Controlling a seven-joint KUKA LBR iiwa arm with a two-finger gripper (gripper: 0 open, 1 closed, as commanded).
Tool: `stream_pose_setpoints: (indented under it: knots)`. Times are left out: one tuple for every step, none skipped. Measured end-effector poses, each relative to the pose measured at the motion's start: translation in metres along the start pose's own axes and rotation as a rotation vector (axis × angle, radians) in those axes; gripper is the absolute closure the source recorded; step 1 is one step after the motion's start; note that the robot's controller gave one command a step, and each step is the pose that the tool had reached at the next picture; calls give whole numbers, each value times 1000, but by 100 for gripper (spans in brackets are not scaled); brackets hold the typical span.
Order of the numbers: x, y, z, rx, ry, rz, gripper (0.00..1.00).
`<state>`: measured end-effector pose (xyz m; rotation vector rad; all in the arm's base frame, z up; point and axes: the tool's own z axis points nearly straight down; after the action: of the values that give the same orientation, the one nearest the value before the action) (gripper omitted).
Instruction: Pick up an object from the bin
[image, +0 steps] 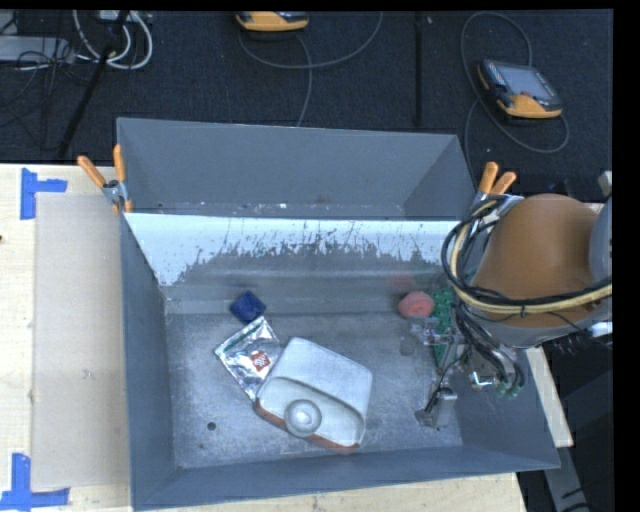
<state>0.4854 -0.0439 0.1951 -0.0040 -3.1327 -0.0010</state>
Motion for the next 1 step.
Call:
stream_pose_setpoints:
  knots:
    - [-37,68,122,5,-4,-144,0]
